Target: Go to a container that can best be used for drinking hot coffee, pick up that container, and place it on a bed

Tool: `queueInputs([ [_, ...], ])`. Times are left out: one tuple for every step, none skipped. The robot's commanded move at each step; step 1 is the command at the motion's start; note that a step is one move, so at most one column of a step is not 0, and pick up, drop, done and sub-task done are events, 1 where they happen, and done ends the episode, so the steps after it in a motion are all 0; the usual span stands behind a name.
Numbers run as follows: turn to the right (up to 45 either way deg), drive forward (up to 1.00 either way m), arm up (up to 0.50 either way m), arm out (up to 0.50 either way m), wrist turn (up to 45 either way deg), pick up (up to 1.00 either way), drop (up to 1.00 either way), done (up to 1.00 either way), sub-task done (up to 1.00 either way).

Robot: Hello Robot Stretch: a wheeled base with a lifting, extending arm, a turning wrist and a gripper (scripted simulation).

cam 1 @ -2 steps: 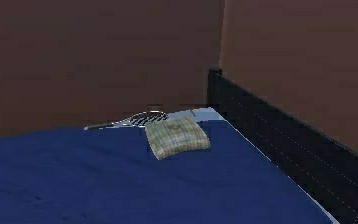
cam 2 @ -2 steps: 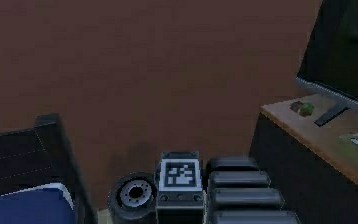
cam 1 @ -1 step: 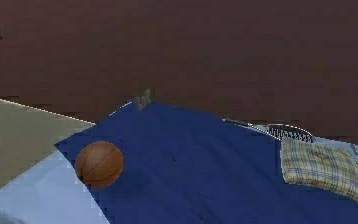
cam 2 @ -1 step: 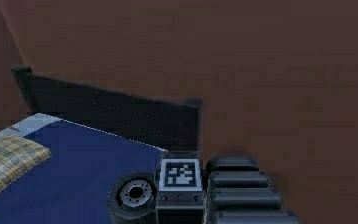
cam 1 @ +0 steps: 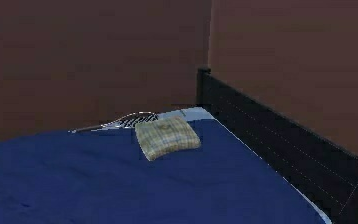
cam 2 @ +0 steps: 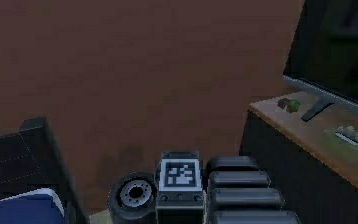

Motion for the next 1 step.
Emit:
queueInputs([
  [-45.0,0.00,0.00,0.00,0.0,0.00,0.00,0.00,0.00],
])
